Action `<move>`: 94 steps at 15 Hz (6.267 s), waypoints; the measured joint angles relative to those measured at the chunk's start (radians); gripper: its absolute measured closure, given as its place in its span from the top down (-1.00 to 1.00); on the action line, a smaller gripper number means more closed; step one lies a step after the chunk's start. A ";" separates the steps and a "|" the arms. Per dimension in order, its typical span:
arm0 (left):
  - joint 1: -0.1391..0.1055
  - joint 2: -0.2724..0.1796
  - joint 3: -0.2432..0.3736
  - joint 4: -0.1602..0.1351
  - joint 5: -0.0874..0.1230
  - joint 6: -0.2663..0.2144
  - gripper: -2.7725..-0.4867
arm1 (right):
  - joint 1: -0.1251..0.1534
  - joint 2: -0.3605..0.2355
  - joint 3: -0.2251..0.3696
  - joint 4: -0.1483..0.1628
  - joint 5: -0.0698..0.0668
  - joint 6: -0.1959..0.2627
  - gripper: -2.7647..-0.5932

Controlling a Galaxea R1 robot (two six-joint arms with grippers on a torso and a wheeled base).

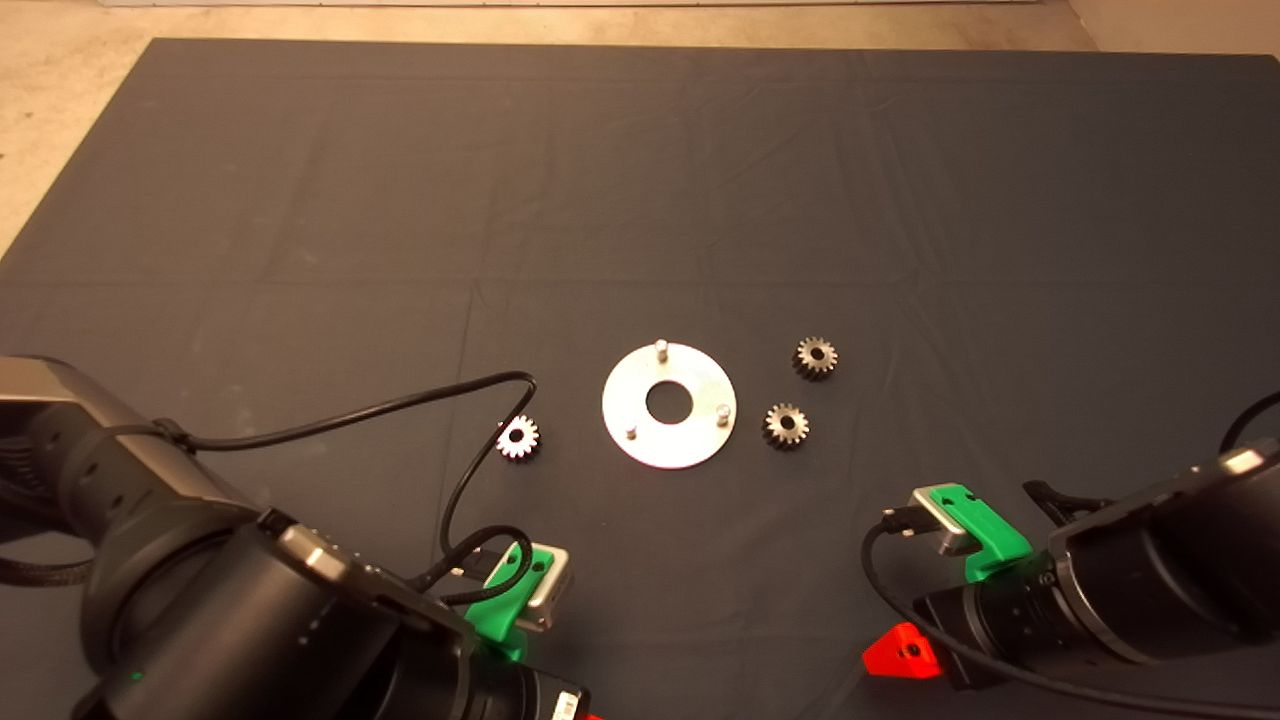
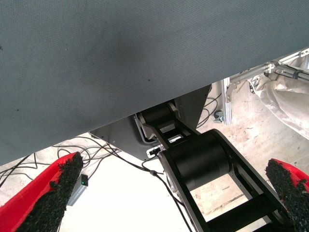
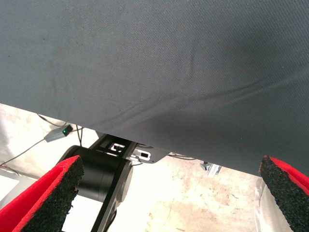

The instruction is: Install three planetary gears onto the carrier pins

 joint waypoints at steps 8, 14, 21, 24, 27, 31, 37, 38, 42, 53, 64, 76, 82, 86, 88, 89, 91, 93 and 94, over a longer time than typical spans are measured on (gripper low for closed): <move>0.000 0.022 0.000 0.000 0.000 0.000 0.99 | 0.017 0.001 -0.007 0.000 0.000 -0.007 0.97; 0.002 0.039 0.000 0.000 0.000 0.000 0.99 | 0.070 0.073 -0.246 0.001 -0.001 -0.158 0.97; 0.002 0.042 0.000 0.000 0.000 0.000 0.99 | 0.109 0.216 -0.417 0.001 0.001 -0.257 0.97; 0.002 0.044 0.000 0.000 0.000 0.000 0.99 | 0.116 0.259 -0.465 0.001 0.000 -0.282 0.97; 0.002 0.044 0.000 0.001 0.000 0.000 0.99 | 0.125 0.295 -0.530 0.000 0.002 -0.320 0.97; 0.002 0.044 0.000 0.001 0.000 0.000 0.99 | 0.125 0.306 -0.561 0.000 0.001 -0.342 0.97; 0.002 0.044 0.000 0.003 0.000 0.000 0.99 | 0.125 0.309 -0.601 0.000 0.001 -0.386 0.97; 0.003 0.044 0.000 0.003 0.000 0.000 0.99 | 0.125 0.309 -0.606 0.000 0.002 -0.391 0.97; 0.017 0.044 0.000 0.005 0.000 0.000 0.99 | 0.125 0.311 -0.622 0.000 0.002 -0.414 0.97; 0.023 0.044 0.000 0.010 0.000 0.000 0.99 | 0.121 0.317 -0.668 -0.008 0.003 -0.440 0.67; 0.030 0.044 0.000 0.013 0.000 0.000 0.99 | 0.105 0.326 -0.684 -0.026 0.003 -0.462 0.23; 0.030 0.044 0.000 0.014 0.000 0.000 0.99 | 0.094 0.326 -0.687 -0.041 0.003 -0.465 -0.28; 0.030 0.044 0.000 0.014 0.000 0.000 0.99 | 0.094 0.325 -0.687 -0.054 0.008 -0.465 -0.46; 0.030 0.044 0.000 0.014 0.000 0.000 0.99 | 0.094 0.325 -0.687 -0.056 0.008 -0.465 -0.49; 0.030 0.044 0.000 0.014 0.000 0.000 0.99 | 0.094 0.325 -0.687 -0.056 0.008 -0.465 -0.49; 0.030 0.044 0.000 0.014 0.000 0.000 0.99 | 0.094 0.325 -0.687 -0.057 0.008 -0.465 -0.51; 0.030 0.044 0.000 0.014 0.000 0.000 0.99 | 0.094 0.325 -0.687 -0.057 0.008 -0.465 -0.53; 0.030 0.044 0.000 0.014 0.000 0.000 0.99 | 0.094 0.325 -0.687 -0.057 0.008 -0.465 -0.53; 0.030 0.044 0.000 0.014 0.000 0.000 0.99 | 0.094 0.325 -0.687 -0.057 0.008 -0.465 -0.53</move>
